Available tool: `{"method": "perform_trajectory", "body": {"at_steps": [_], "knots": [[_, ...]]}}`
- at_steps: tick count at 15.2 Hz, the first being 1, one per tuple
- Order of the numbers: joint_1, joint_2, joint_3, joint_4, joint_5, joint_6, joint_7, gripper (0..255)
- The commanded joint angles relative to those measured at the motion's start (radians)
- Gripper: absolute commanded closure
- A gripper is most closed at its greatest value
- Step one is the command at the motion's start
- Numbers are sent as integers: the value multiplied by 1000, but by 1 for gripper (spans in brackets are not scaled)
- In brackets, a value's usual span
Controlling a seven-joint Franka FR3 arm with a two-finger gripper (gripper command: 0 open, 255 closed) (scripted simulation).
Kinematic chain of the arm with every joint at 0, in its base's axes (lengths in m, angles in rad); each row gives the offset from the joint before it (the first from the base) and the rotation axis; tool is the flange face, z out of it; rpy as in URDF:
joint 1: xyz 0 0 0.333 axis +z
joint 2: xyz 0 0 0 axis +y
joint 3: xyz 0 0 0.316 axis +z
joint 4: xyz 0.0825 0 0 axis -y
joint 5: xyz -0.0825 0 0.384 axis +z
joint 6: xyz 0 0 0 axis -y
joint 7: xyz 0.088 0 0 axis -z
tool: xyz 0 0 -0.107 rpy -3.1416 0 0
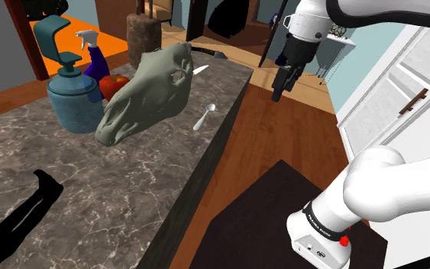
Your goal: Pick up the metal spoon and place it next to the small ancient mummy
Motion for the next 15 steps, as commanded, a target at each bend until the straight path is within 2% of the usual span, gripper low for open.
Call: {"method": "perform_trajectory", "body": {"at_steps": [1,8,15], "knots": [[0,0,0,0,0,0,0,0],[2,271,-56,77,-20,166,-114,0],[7,559,-91,221,-11,279,-227,0]]}}
